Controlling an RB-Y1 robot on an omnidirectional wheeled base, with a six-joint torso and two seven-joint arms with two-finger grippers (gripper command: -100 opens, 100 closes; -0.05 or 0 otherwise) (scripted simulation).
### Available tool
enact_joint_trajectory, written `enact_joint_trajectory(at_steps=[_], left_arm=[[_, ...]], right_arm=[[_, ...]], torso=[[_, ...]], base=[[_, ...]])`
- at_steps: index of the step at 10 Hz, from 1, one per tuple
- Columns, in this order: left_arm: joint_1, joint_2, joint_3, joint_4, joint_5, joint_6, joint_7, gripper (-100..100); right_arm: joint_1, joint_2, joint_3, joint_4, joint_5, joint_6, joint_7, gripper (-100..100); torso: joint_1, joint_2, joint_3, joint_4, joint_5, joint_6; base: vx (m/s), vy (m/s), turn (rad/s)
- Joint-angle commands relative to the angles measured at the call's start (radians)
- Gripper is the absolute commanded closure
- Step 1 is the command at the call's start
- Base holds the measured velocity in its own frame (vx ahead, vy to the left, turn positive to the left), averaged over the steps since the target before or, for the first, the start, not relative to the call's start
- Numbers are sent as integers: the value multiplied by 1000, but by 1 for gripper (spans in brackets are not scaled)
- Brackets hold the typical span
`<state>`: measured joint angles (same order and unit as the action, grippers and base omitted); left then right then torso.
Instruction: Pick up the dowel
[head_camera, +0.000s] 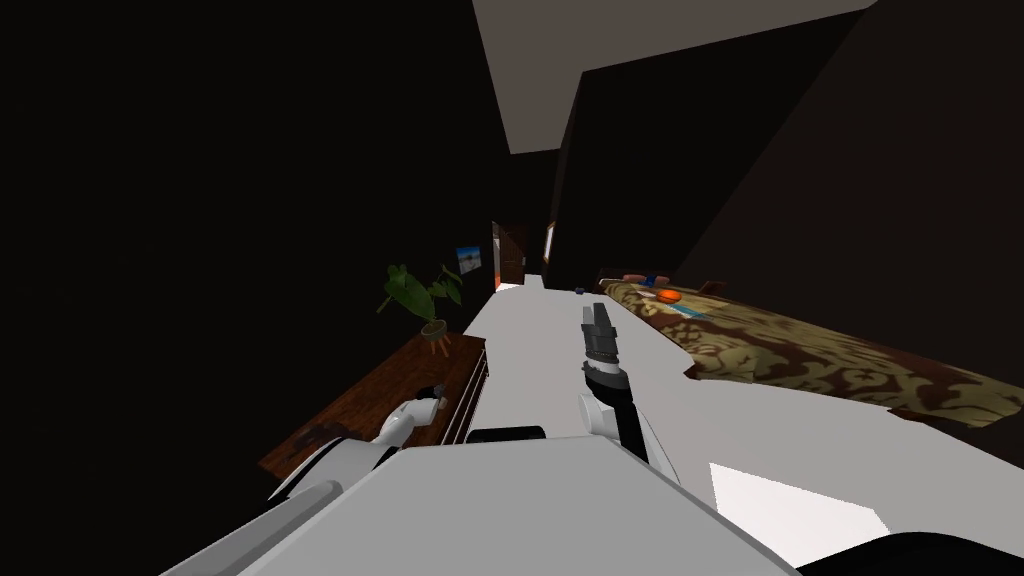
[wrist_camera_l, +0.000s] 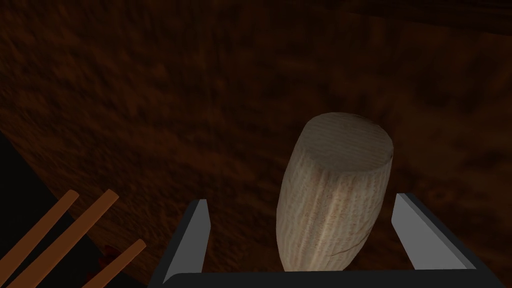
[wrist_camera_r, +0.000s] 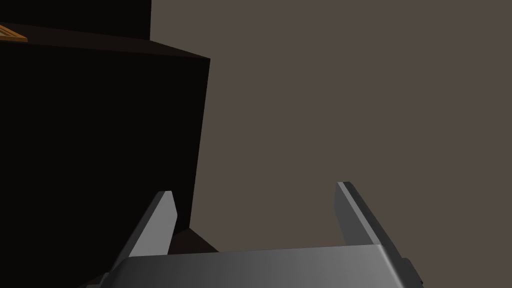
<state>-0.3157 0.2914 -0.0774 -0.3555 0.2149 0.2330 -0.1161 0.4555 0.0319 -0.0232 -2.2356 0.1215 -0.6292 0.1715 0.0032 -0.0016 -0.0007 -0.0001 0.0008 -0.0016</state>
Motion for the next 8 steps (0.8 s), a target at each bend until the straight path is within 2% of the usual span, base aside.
enact_joint_trajectory(at_steps=[1,2,6,7,8], left_arm=[[0,0,0,0,0,0,0,-100],[-2,-1,1,5,-1,-5,2,100],[-1,-1,1,5,-1,-4,2,100],[-1,-1,1,5,-1,-4,2,0],[10,7,-15,-35,17,19,-14,100]], right_arm=[[0,0,0,0,0,0,0,0],[0,0,0,0,0,0,0,0],[0,0,0,0,0,0,0,0],[0,0,0,0,0,0,0,0],[0,0,0,0,0,0,0,0]], torso=[[0,0,0,0,0,0],[-1,0,0,0,0,0],[-2,-1,0,0,-1,0],[-2,-1,0,0,-1,0],[-2,-1,0,0,-1,0]], base=[[-6,18,-26],[0,0,0],[0,0,0],[0,0,0],[7,-27,181]])
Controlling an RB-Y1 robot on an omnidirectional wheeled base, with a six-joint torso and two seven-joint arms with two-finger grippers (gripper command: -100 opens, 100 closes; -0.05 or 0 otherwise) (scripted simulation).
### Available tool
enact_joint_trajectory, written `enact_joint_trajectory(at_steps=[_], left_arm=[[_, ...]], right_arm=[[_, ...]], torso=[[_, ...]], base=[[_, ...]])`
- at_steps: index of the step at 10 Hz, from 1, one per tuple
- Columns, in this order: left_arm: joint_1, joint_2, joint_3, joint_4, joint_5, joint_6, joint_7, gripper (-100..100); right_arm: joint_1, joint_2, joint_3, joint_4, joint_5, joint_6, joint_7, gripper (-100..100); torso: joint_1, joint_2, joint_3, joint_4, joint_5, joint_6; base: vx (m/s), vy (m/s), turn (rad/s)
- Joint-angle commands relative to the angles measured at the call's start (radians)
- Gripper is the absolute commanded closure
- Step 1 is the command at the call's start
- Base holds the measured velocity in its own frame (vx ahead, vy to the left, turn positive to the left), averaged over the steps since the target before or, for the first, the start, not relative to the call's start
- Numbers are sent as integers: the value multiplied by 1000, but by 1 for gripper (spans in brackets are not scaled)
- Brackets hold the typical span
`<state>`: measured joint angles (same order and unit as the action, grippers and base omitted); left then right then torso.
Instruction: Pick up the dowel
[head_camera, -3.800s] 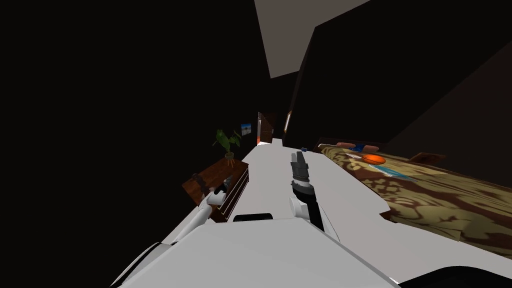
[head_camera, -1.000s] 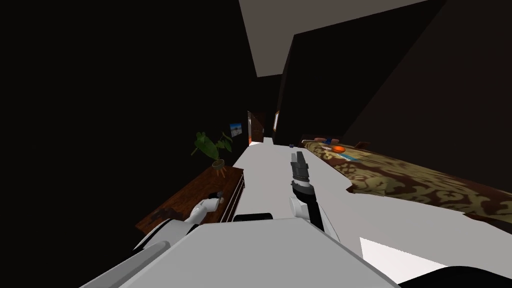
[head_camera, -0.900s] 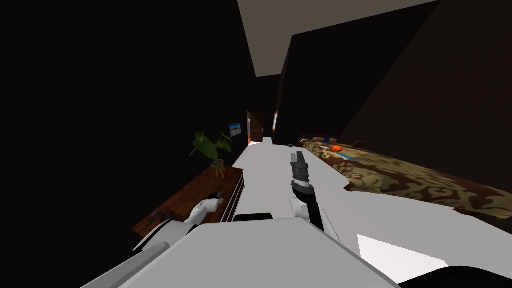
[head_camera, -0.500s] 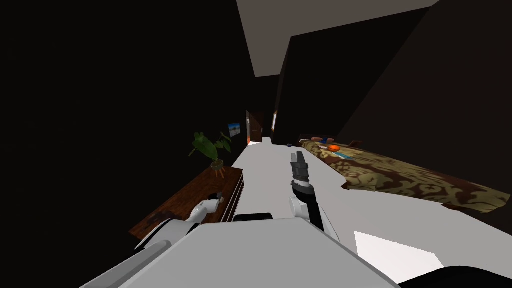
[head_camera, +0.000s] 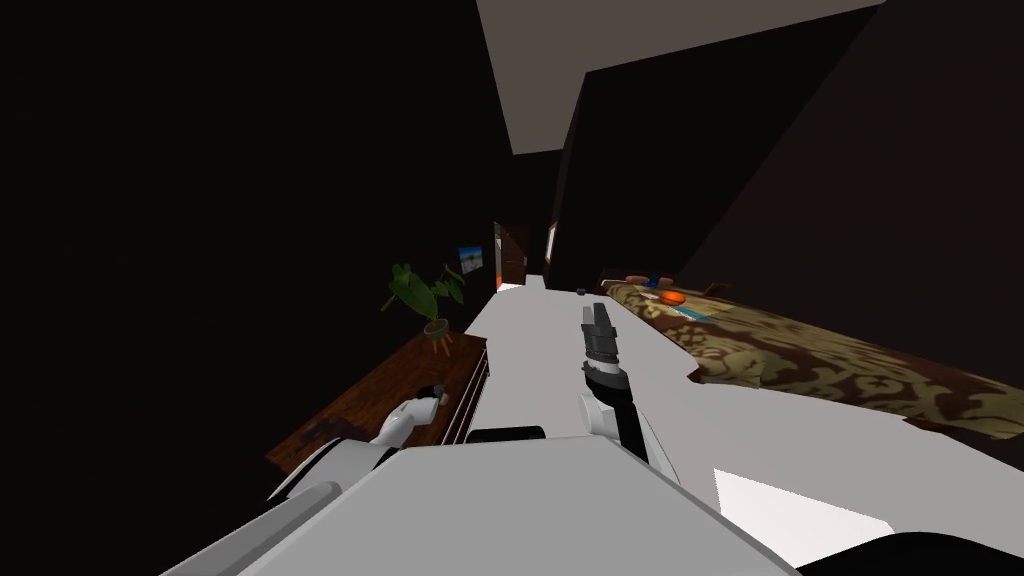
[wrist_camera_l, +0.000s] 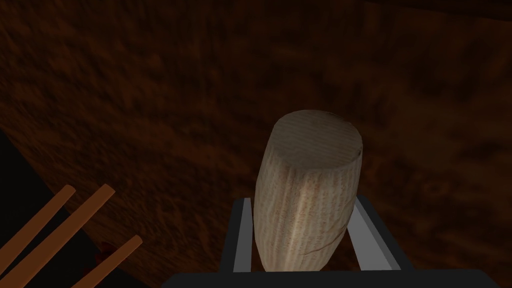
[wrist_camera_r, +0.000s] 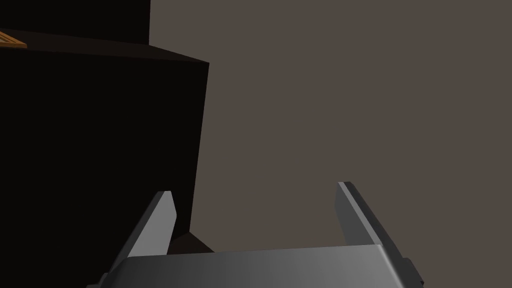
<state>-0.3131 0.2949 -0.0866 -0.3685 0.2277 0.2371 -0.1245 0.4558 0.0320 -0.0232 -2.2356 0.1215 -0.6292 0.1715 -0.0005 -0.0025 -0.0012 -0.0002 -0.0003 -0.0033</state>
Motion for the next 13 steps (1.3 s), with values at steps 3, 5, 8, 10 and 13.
enact_joint_trajectory(at_steps=[3,5,8,10,13], left_arm=[[17,13,-28,-65,32,42,-28,100],[26,23,-50,-107,59,69,-51,100],[35,32,-73,-150,86,97,-74,100],[39,37,-84,-171,100,110,-85,100],[48,42,-89,-196,104,125,-89,0]], right_arm=[[0,0,0,0,0,0,0,0],[0,0,0,0,0,0,0,0],[0,0,0,0,0,0,0,0],[0,0,0,0,0,0,0,0],[0,0,0,0,0,0,0,0]], torso=[[-1,0,0,0,0,1],[-1,0,0,0,0,1],[0,0,0,0,0,1],[-1,0,0,0,0,1],[0,0,0,0,0,2]], base=[[12,-41,118],[9,-27,102],[9,-24,85],[7,-31,93],[2,-11,27]])
